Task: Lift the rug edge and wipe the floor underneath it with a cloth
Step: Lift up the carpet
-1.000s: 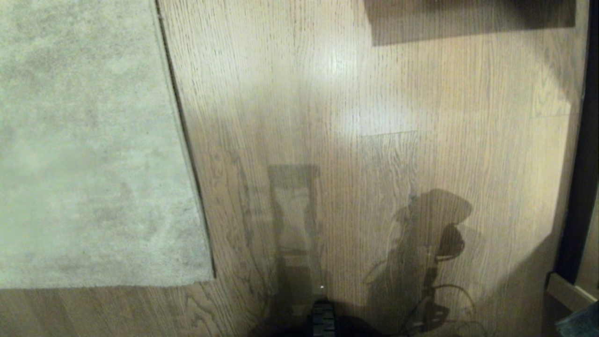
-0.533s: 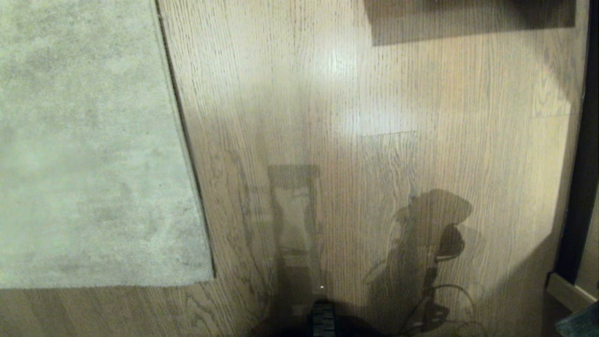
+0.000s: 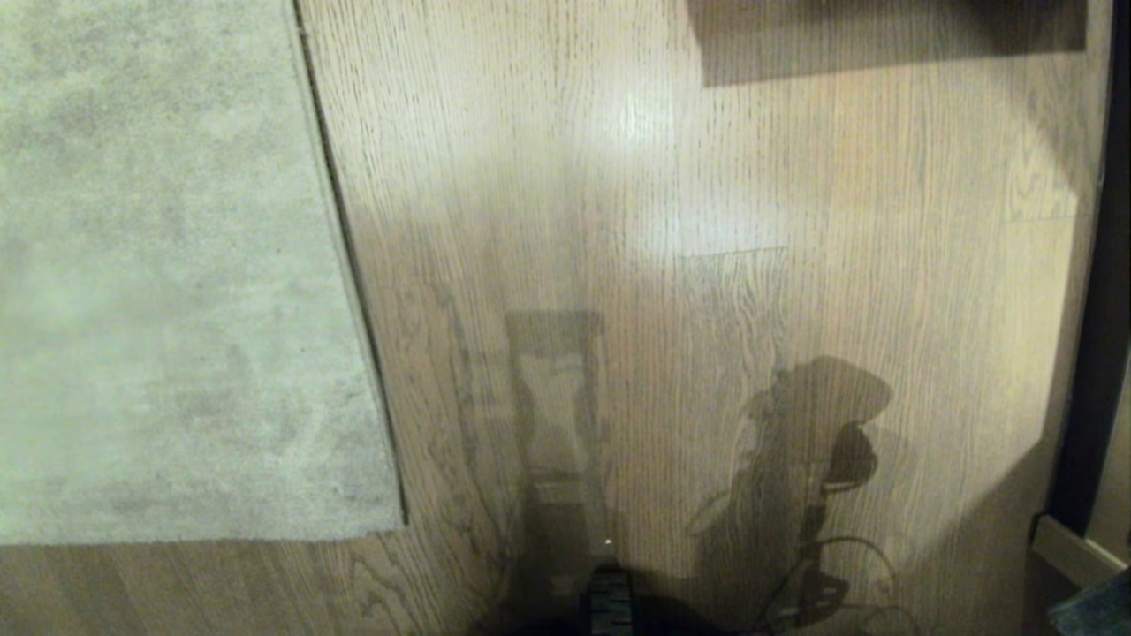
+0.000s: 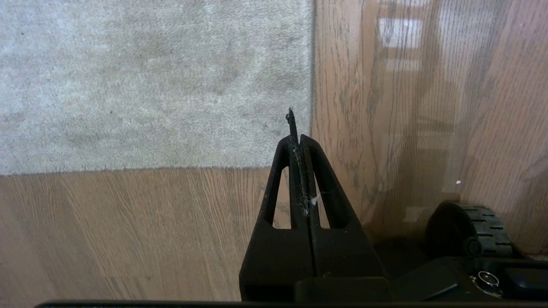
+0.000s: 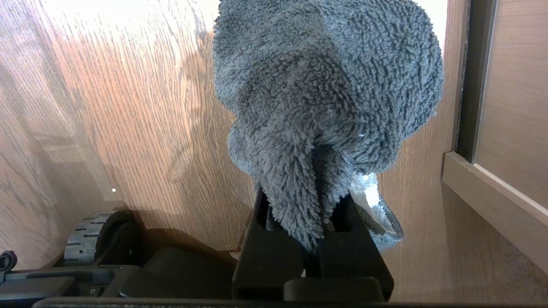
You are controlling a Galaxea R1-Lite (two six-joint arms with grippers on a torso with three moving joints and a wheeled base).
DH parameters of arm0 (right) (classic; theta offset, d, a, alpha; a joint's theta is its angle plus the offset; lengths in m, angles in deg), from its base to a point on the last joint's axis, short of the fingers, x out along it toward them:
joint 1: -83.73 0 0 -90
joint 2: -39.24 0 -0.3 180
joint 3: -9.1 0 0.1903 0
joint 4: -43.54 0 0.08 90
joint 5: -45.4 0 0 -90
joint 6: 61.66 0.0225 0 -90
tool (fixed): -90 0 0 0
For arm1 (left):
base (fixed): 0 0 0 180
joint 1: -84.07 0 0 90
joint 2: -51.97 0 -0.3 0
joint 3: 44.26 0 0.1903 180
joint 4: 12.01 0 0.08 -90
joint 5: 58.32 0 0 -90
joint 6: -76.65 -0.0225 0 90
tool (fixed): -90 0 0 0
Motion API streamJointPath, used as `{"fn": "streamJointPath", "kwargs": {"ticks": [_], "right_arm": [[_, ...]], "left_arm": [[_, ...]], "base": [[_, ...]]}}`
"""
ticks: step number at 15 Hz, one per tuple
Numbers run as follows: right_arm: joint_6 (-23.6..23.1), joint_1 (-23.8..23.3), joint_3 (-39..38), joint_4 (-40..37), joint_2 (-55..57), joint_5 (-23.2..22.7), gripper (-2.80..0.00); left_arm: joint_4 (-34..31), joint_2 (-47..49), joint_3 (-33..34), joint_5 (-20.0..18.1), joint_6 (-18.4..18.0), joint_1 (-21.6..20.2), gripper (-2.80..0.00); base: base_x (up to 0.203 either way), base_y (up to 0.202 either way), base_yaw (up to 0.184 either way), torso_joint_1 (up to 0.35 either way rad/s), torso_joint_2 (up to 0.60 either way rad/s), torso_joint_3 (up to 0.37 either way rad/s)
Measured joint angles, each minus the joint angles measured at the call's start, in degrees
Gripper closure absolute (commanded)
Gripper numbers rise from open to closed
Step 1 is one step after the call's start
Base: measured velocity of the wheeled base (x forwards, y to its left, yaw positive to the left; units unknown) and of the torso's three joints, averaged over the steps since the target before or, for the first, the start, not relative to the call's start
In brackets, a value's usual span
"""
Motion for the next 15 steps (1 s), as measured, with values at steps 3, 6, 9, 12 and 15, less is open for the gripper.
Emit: {"fn": "streamJointPath", "kwargs": {"ticks": [3,6,9,12,15], "right_arm": [[0.0,0.0,0.0,0.0,0.0,0.0,0.00],[0.0,0.0,0.0,0.0,0.0,0.0,0.00],[0.0,0.0,0.0,0.0,0.1,0.0,0.00],[0.0,0.0,0.0,0.0,0.1,0.0,0.00],[0.0,0.0,0.0,0.0,0.1,0.0,0.00]], "left_arm": [[-0.1,0.0,0.0,0.0,0.1,0.0,0.00],[-1.3,0.4,-0.4,-0.1,0.1,0.0,0.00],[-1.1,3.7,-0.5,-0.3,-0.3,0.1,0.00],[-1.0,13.4,-5.0,-2.7,-0.2,1.9,0.00],[-1.0,25.6,-10.9,-3.0,-0.3,7.4,0.00]], "base": [[0.000,0.000,0.000,0.000,0.00,0.000],[0.000,0.000,0.000,0.000,0.00,0.000],[0.000,0.000,0.000,0.000,0.00,0.000],[0.000,0.000,0.000,0.000,0.00,0.000],[0.000,0.000,0.000,0.000,0.00,0.000]]}}
